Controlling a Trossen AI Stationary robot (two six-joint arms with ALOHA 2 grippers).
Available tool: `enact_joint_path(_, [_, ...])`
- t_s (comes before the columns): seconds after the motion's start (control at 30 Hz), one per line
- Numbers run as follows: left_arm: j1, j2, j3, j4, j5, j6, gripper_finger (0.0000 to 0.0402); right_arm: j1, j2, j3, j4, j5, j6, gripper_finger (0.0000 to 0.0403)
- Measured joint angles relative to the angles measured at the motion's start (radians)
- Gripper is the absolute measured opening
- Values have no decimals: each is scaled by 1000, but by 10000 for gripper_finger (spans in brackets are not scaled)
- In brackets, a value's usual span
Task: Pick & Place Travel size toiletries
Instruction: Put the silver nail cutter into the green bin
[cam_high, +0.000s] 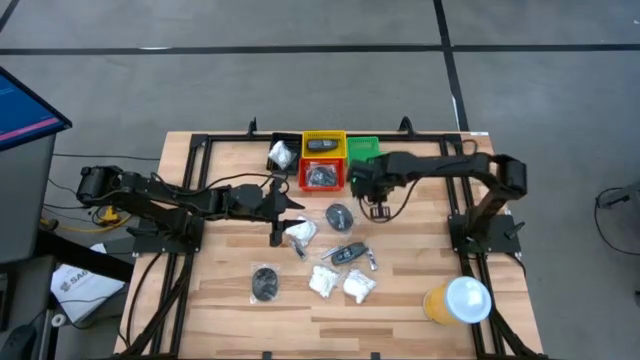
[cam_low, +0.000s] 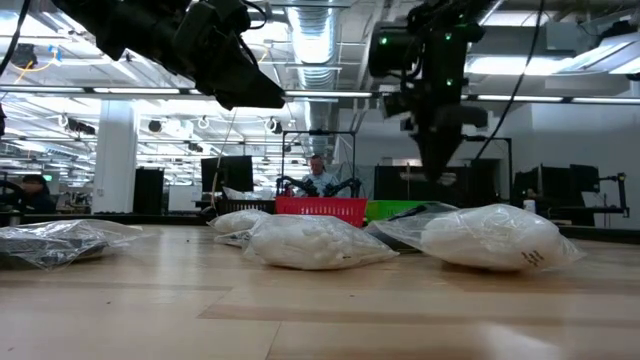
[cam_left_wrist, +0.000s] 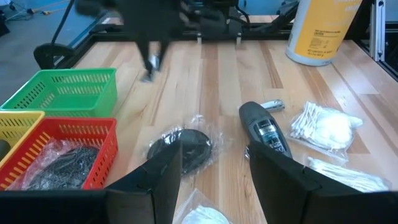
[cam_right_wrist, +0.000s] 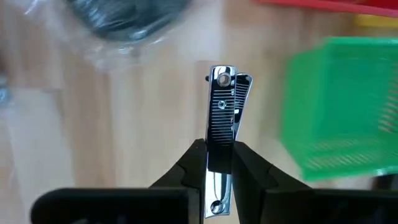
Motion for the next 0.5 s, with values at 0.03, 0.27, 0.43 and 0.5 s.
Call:
enact_joint_path(0.03, [0, 0, 0, 3, 0, 1, 177, -15, -17, 0, 5, 2, 0, 39])
enact_joint_path(0.27, [0, 0, 0, 5, 0, 2, 177, -141, -38, 1, 110, 3, 0, 39])
enact_joint_path(0.43, [0, 0, 0, 9, 0, 0, 177, -225, -5, 0, 179, 3, 27, 39])
enact_joint_path(0.5, [0, 0, 0, 10, 0, 0, 177, -252, 9, 0, 195, 0, 29, 39])
